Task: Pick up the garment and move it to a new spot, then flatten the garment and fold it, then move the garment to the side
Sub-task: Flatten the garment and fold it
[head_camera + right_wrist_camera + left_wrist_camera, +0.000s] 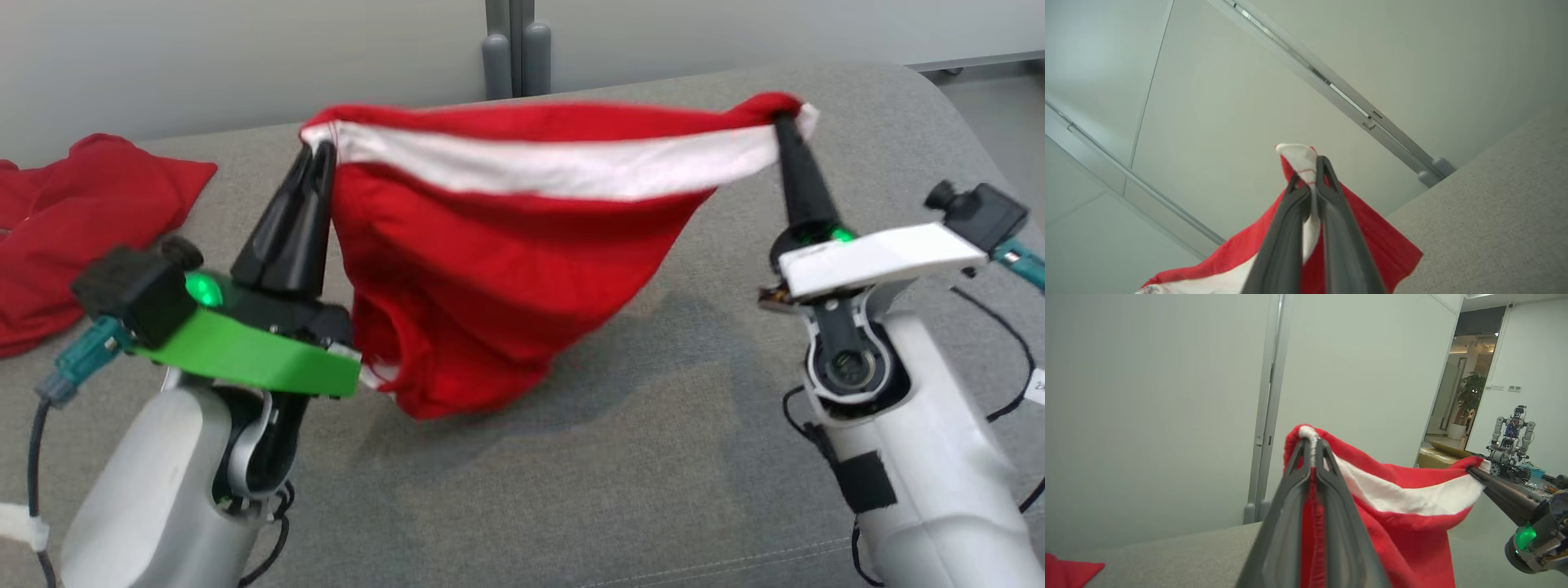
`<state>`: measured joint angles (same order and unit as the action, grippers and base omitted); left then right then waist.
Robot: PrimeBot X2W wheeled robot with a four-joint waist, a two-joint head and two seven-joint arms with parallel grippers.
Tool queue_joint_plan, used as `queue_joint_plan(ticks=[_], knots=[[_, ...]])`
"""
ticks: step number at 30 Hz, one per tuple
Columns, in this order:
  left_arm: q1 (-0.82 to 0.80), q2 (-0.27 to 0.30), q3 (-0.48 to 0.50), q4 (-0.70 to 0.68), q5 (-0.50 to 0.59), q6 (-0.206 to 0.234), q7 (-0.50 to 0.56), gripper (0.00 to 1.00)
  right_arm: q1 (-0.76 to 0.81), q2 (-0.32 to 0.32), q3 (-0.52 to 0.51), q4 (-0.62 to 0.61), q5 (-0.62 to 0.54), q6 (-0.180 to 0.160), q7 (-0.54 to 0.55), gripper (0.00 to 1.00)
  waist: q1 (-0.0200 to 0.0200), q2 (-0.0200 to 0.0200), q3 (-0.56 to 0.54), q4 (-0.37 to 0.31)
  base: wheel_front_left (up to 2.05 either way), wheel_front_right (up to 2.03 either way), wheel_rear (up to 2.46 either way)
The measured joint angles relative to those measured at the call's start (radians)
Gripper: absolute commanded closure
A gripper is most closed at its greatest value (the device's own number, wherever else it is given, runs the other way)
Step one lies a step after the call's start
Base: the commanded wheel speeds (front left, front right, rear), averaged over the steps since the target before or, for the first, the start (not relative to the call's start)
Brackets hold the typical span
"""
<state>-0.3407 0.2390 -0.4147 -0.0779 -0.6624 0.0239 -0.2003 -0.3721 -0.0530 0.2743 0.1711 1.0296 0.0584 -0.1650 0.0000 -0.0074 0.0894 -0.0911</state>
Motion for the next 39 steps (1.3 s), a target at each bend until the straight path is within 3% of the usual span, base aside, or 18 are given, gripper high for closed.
queue_joint_plan(ticks=[4, 6, 7, 8, 9, 10, 11, 12, 20, 24, 31, 34, 39], knots=[[-0.084, -0.01, -0.009, -0.017, -0.005, 0.0, 0.047, 1.0, -0.03, -0.008, -0.079, 0.028, 0.087, -0.085, -0.027, 1.0, 0.0, 0.0, 0.008, 0.012, 0.0, 0.0, 0.0], [-0.079, -0.008, -0.023, 0.023, -0.015, 0.0, 0.085, 1.0, -0.01, -0.01, -0.057, 0.109, 0.124, -0.131, 0.02, 1.0, 0.0, 0.0, 0.017, 0.017, 0.0, 0.0, 0.0], [-0.069, -0.002, -0.038, 0.049, -0.017, 0.0, 0.104, 1.0, 0.011, -0.01, -0.036, 0.15, 0.122, -0.146, 0.038, 0.95, 0.0, 0.0001, 0.023, 0.019, 0.0, 0.0, 0.0], [-0.053, -0.001, -0.047, 0.075, -0.019, 0.0, 0.117, 1.0, 0.039, -0.004, -0.011, 0.184, 0.116, -0.155, 0.048, 0.76, 0.0, 0.0, 0.029, 0.021, 0.0, 0.0, 0.0], [-0.034, -0.004, -0.053, 0.095, -0.03, 0.0, 0.126, 1.0, 0.066, -0.001, 0.012, 0.206, 0.108, -0.156, 0.058, 0.69, 0.0, 0.0, 0.035, 0.023, 0.0, 0.0, 0.0], [-0.014, -0.006, -0.059, 0.111, -0.039, 0.003, 0.129, 1.0, 0.087, 0.0, 0.03, 0.216, 0.105, -0.156, 0.062, 0.5, 0.0, 0.0, 0.041, 0.024, 0.0, 0.0, 0.0], [0.003, -0.006, -0.066, 0.126, -0.04, 0.003, 0.131, 1.0, 0.098, -0.001, 0.046, 0.222, 0.107, -0.151, 0.065, 0.14, 0.0, 0.0, 0.048, 0.026, 0.0, 0.0, 0.0], [0.016, -0.008, -0.066, 0.137, -0.047, 0.005, 0.131, 1.0, 0.098, -0.002, 0.06, 0.221, 0.108, -0.143, 0.068, 0.0, 0.0, 0.0, 0.055, 0.027, 0.0, 0.0, 0.0], [0.055, -0.047, -0.043, 0.185, -0.074, 0.012, 0.098, 1.0, 0.07, -0.003, 0.07, 0.197, 0.121, -0.099, 0.019, 0.0, 0.0, 0.0, 0.097, 0.028, 0.0, 0.0, 0.0], [0.059, -0.049, -0.01, 0.196, -0.074, 0.013, 0.061, 1.0, 0.06, -0.02, 0.058, 0.196, 0.056, -0.08, -0.017, 0.0, 0.0, 0.0, 0.098, 0.027, 0.0, 0.0, 0.0], [0.058, -0.042, 0.023, 0.194, -0.071, 0.013, 0.01, 1.0, 0.021, -0.239, 0.245, 0.184, -0.243, 0.011, -0.019, 0.0, 0.0, 0.0, 0.099, 0.026, 0.0, 0.0, 0.0], [0.061, -0.032, 0.025, 0.207, -0.068, 0.021, 0.01, 1.0, 0.023, -0.282, 0.329, 0.167, -0.333, 0.039, -0.019, 0.0, 0.0, 0.0, 0.1, 0.028, 0.0, 0.0, 0.0], [0.119, -0.038, 0.01, 0.238, -0.07, 0.021, 0.004, 1.0, 0.09, -0.303, 0.414, 0.152, -0.403, 0.047, -0.02, 0.0, 0.0, 0.0, 0.103, 0.029, 0.0, 0.0, 0.0]])
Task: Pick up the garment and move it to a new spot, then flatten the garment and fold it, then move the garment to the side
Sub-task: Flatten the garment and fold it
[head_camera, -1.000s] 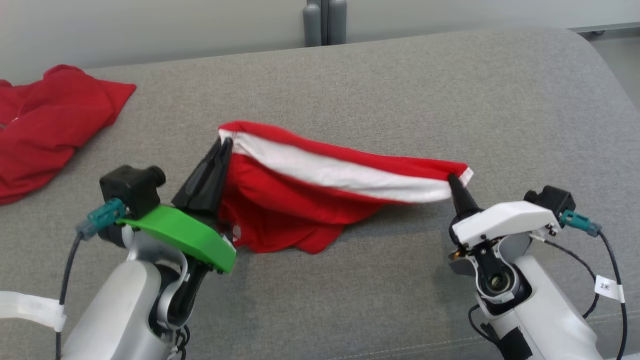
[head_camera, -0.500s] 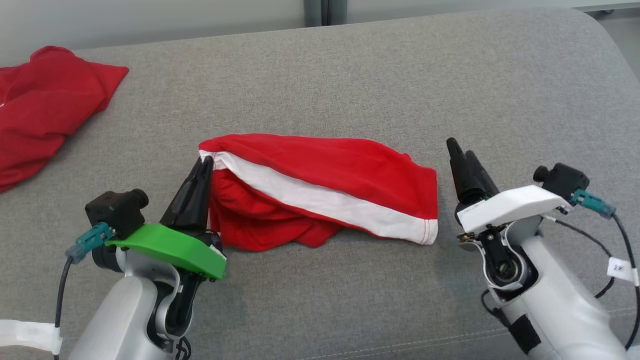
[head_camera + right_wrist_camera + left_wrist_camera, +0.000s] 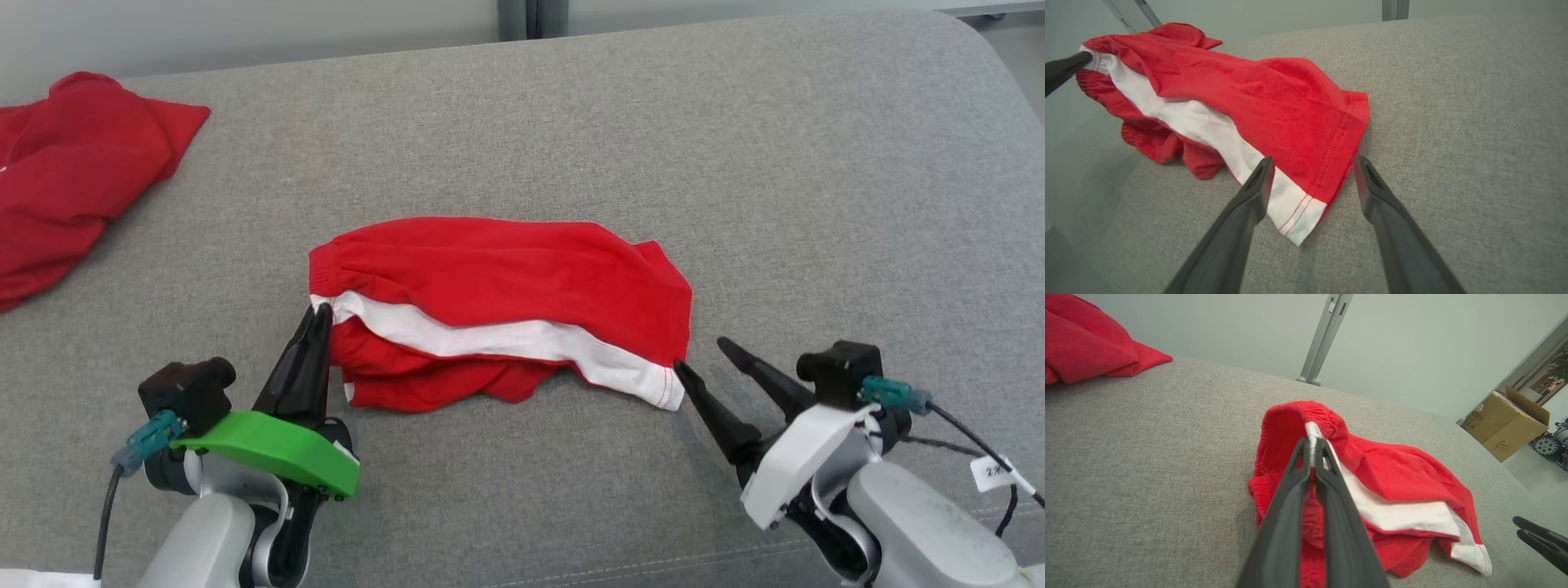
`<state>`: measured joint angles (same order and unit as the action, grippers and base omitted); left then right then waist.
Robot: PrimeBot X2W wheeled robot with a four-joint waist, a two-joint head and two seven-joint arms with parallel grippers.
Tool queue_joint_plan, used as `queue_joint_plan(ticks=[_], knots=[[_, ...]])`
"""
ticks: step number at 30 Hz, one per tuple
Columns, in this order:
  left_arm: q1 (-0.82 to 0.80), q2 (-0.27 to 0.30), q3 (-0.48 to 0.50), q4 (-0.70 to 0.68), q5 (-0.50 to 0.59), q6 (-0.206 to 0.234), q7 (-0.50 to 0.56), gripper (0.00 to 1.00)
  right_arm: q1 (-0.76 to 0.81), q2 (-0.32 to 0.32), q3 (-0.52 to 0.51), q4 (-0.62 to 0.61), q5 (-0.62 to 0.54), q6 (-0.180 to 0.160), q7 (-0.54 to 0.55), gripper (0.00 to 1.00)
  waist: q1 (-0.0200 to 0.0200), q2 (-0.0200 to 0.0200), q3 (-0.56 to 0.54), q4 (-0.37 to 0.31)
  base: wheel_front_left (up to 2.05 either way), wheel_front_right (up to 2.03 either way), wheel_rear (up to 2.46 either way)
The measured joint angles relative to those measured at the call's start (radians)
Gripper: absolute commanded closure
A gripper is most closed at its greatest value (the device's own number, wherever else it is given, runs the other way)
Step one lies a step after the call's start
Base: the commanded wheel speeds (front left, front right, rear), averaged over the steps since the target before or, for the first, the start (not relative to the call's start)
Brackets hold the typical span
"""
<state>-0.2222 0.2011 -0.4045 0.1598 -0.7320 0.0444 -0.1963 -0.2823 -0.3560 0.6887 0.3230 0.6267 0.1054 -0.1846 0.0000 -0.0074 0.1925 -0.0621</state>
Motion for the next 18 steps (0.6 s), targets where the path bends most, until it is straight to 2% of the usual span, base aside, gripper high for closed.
queue_joint_plan(ticks=[6, 18], knots=[[0.024, -0.007, 0.001, 0.017, -0.001, 0.0, -0.018, 1.0, 0.106, 0.02, 0.008, 0.008, 0.035, 0.0, -0.021, 0.0, 0.0, 0.0, 0.001, 0.0, 0.0, 0.0, 0.0], [0.031, -0.008, 0.003, 0.015, 0.002, -0.002, -0.025, 1.0, 0.116, 0.073, 0.004, 0.028, 0.032, 0.0, -0.047, 0.0, 0.0, 0.0, 0.013, 0.005, 0.0, 0.0, 0.0]])
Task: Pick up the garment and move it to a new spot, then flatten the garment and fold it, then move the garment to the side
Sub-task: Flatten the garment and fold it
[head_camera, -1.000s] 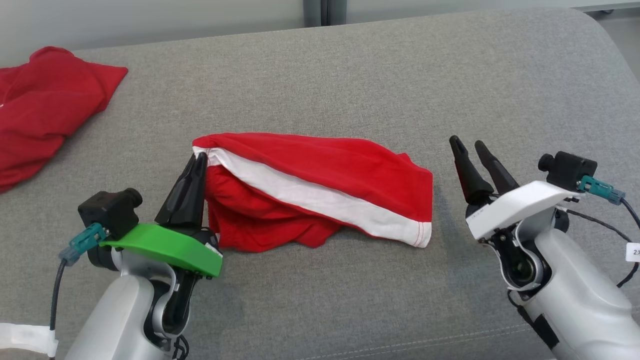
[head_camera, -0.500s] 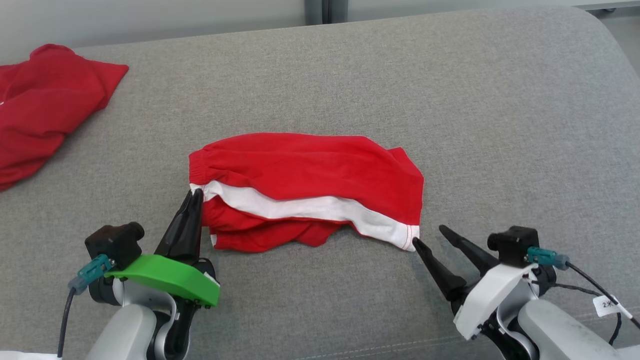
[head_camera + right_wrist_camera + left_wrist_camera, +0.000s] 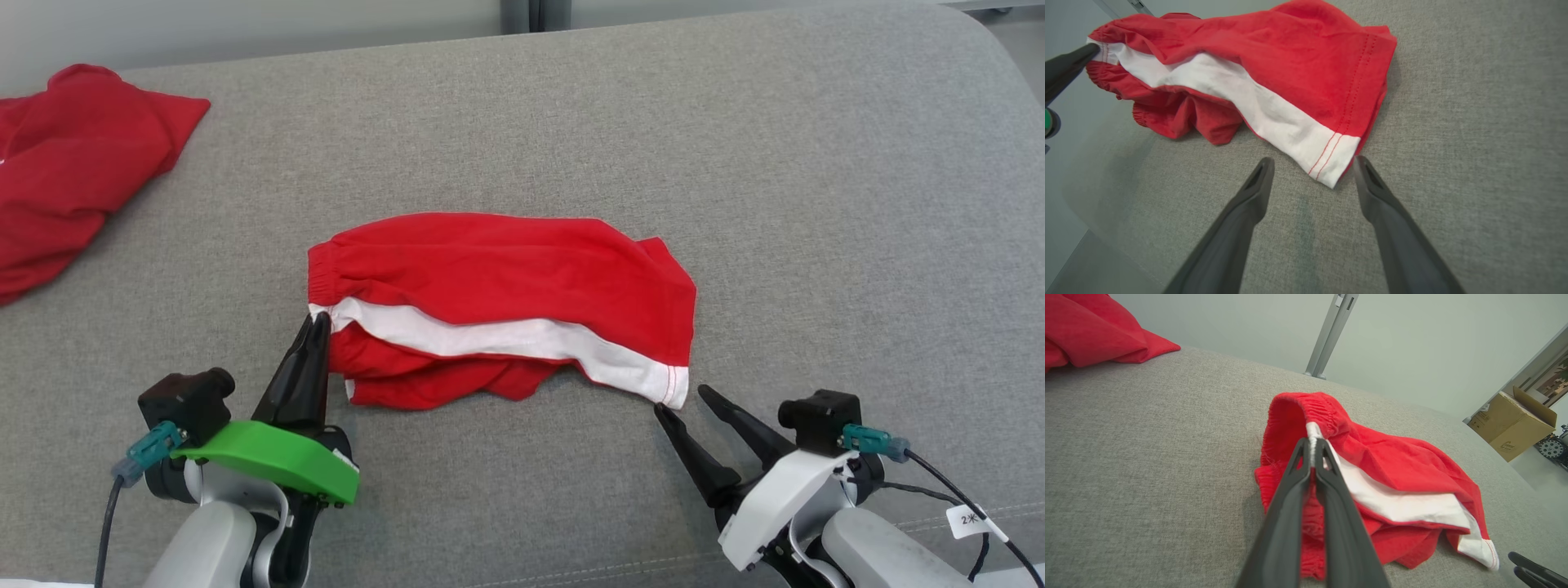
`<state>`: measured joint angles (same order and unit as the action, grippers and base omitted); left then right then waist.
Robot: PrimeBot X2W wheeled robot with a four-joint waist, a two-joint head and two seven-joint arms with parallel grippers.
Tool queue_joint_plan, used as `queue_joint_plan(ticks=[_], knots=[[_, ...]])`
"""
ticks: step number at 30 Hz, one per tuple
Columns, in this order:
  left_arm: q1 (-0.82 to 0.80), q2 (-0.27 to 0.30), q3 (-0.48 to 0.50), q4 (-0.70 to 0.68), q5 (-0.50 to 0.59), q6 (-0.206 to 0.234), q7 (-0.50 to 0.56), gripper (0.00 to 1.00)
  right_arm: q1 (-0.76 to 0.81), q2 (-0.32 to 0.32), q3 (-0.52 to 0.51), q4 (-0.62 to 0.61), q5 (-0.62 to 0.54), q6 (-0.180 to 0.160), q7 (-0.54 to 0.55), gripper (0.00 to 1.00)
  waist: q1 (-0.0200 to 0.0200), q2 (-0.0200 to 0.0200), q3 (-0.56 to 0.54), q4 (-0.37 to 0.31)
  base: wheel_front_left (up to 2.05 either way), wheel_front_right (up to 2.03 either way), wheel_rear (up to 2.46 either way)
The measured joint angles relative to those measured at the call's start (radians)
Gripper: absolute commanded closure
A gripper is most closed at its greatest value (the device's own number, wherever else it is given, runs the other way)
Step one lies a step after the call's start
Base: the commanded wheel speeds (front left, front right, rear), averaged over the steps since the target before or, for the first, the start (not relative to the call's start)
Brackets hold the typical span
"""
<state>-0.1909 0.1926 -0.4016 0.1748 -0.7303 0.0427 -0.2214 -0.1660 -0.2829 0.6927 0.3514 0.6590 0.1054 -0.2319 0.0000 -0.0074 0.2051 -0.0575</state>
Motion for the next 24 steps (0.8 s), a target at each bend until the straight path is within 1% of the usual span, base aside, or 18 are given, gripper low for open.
queue_joint_plan(ticks=[13, 14, 15, 16, 17, 20, 21, 22, 23, 24], knots=[[-0.002, -0.012, -0.022, -0.006, 0.008, -0.015, -0.001, 1.0, -0.055, 0.025, -0.012, 0.07, -0.028, -0.001, -0.01, 0.0, 0.0, 0.0, 0.039, 0.035, 0.0, 0.0, 0.0], [-0.002, -0.012, -0.02, -0.005, 0.008, -0.016, -0.001, 1.0, -0.057, 0.027, -0.011, 0.076, -0.029, -0.001, -0.01, 0.02, 0.0, 0.0, 0.041, 0.039, 0.0, 0.0, 0.0], [-0.002, -0.012, -0.017, -0.002, 0.008, -0.016, -0.001, 1.0, -0.059, 0.03, -0.011, 0.08, -0.033, -0.001, -0.01, 0.1, 0.0, 0.0, 0.042, 0.041, 0.0, 0.0, 0.0], [-0.002, -0.012, -0.015, 0.0, 0.008, -0.016, -0.001, 1.0, -0.062, 0.032, -0.01, 0.084, -0.037, -0.001, -0.01, 0.25, 0.0, 0.0, 0.043, 0.043, 0.0, 0.0, 0.0], [-0.002, -0.012, -0.015, 0.002, 0.008, -0.016, -0.002, 1.0, -0.067, 0.033, -0.009, 0.088, -0.037, -0.001, -0.011, 0.46, 0.0, 0.0, 0.043, 0.044, 0.0, 0.0, 0.0], [-0.002, -0.012, -0.014, 0.005, 0.008, -0.016, -0.008, 1.0, -0.077, 0.033, -0.005, 0.098, -0.046, 0.0, -0.011, 0.71, 0.0, 0.0, 0.043, 0.046, 0.0, 0.0, 0.0], [-0.002, -0.012, -0.013, 0.006, 0.008, -0.016, -0.008, 1.0, -0.077, 0.033, -0.003, 0.102, -0.048, 0.0, -0.011, 0.82, 0.0, 0.0, 0.042, 0.046, 0.0, 0.0, 0.0], [-0.002, -0.012, -0.013, 0.006, 0.008, -0.016, -0.008, 1.0, -0.077, 0.033, -0.001, 0.107, -0.05, 0.0, -0.011, 0.96, 0.0, 0.0, 0.042, 0.046, 0.0, 0.0, 0.0], [-0.002, -0.012, -0.012, 0.007, 0.008, -0.016, -0.008, 1.0, -0.077, 0.033, 0.0, 0.111, -0.053, 0.0, -0.011, 1.0, 0.0, 0.0, 0.042, 0.046, 0.0, 0.0, 0.0], [-0.002, -0.012, -0.011, 0.008, 0.008, -0.016, -0.008, 1.0, -0.077, 0.033, 0.001, 0.115, -0.053, 0.0, -0.011, 1.0, 0.0, 0.0, 0.041, 0.046, 0.0, 0.0, 0.0]])
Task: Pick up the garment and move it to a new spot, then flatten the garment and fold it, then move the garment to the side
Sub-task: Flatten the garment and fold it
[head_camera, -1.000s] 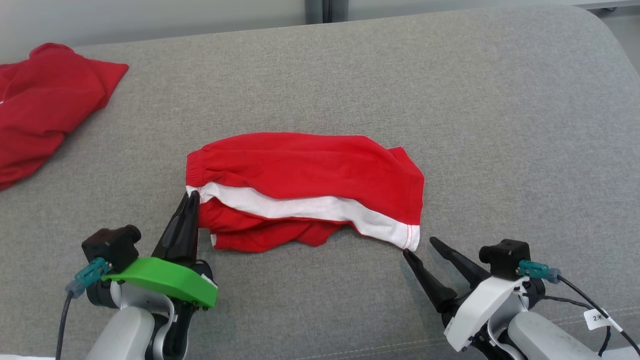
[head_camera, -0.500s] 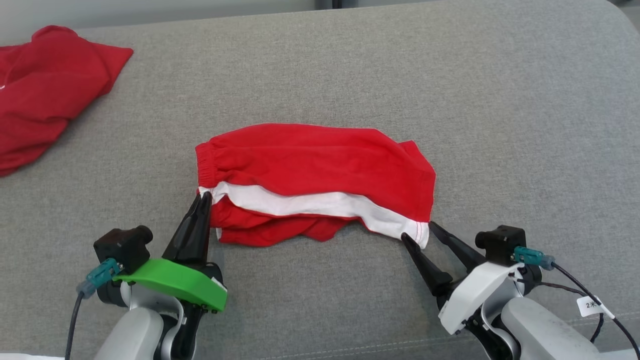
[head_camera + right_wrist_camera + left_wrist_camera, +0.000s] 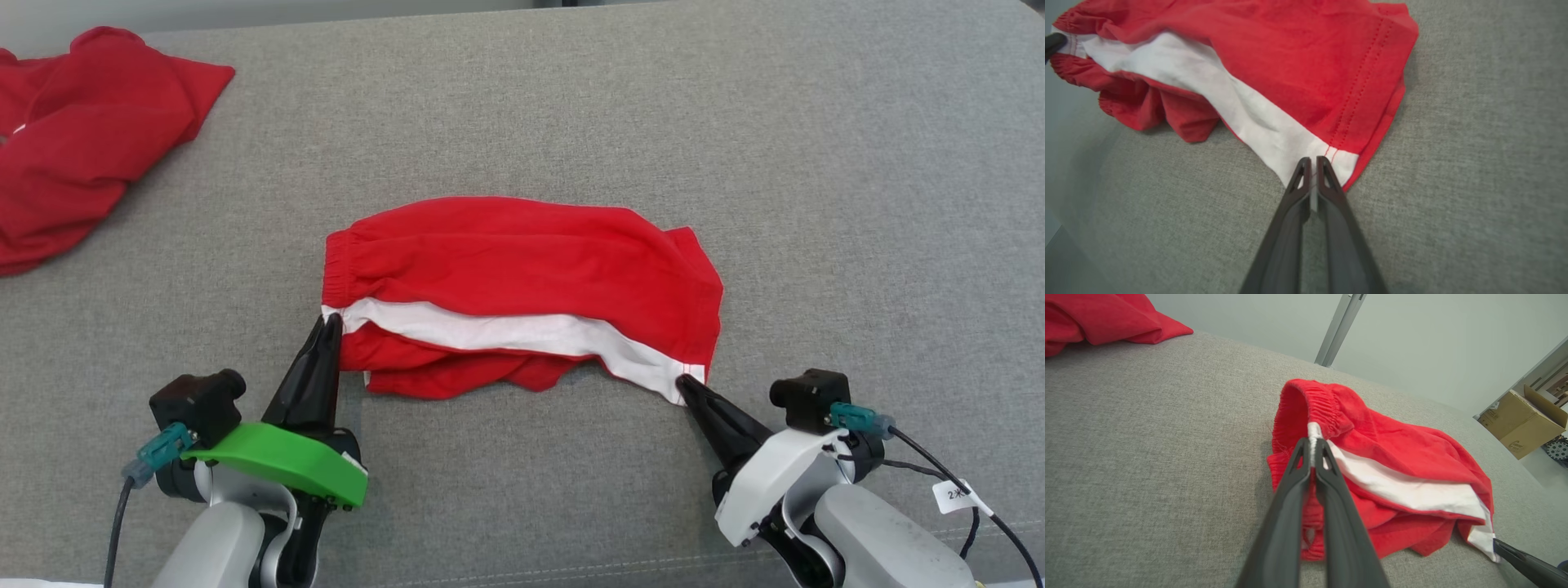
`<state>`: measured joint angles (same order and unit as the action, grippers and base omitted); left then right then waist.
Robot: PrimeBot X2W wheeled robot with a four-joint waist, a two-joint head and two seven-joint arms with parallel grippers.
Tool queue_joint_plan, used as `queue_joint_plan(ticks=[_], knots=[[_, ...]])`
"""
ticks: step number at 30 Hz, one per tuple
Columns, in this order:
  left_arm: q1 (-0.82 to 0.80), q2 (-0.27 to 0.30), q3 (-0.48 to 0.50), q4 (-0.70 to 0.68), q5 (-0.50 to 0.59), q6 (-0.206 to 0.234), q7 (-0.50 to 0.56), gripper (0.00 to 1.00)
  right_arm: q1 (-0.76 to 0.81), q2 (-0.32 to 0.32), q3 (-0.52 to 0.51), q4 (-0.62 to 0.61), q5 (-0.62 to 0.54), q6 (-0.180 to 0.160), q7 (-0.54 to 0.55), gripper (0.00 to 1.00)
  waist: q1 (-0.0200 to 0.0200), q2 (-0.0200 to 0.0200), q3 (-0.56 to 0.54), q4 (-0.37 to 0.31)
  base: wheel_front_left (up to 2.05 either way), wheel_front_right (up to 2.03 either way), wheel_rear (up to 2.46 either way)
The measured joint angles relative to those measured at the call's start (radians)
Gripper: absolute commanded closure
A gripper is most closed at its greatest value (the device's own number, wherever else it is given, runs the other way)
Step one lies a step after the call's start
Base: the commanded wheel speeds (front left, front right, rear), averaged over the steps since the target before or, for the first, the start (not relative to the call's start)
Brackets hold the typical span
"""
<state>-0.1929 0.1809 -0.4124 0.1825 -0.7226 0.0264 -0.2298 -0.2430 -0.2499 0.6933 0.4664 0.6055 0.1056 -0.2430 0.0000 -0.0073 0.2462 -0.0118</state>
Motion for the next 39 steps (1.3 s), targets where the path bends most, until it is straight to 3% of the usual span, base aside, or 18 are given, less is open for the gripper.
queue_joint_plan(ticks=[15, 16, 17, 18, 19, 39], knots=[[0.0, -0.002, 0.013, 0.005, 0.0, -0.001, -0.001, 1.0, -0.019, 0.0, -0.028, 0.02, 0.002, 0.008, -0.003, 1.0, 0.0, 0.0, -0.005, -0.007, 0.0, 0.0, 0.0], [0.0, -0.003, 0.013, 0.006, 0.0, -0.001, -0.001, 1.0, -0.019, 0.0, -0.028, 0.023, 0.002, 0.008, -0.003, 0.7, 0.0, 0.0, -0.006, -0.007, 0.0, 0.0, 0.0], [0.0, -0.004, 0.013, 0.006, 0.0, -0.001, -0.001, 1.0, -0.019, -0.001, -0.028, 0.025, 0.002, 0.008, -0.003, 0.56, 0.0, 0.0, -0.006, -0.006, 0.0, 0.0, 0.0], [0.0, -0.006, 0.012, 0.007, 0.0, -0.002, -0.001, 1.0, -0.018, -0.001, -0.026, 0.026, 0.002, 0.008, -0.003, 0.07, 0.0, 0.0, -0.007, -0.006, 0.0, 0.0, 0.0], [0.0, -0.007, 0.012, 0.007, 0.0, -0.004, -0.001, 1.0, -0.018, -0.002, -0.022, 0.026, -0.001, 0.008, -0.003, 0.0, 0.0, 0.0, -0.007, -0.006, 0.0, 0.0, 0.0], [0.0, -0.011, 0.01, 0.02, 0.0, -0.006, -0.01, 1.0, 0.01, -0.018, 0.014, -0.011, -0.167, 0.007, -0.009, 0.0, 0.0, 0.0, -0.002, -0.006, 0.0, 0.0, 0.0]])
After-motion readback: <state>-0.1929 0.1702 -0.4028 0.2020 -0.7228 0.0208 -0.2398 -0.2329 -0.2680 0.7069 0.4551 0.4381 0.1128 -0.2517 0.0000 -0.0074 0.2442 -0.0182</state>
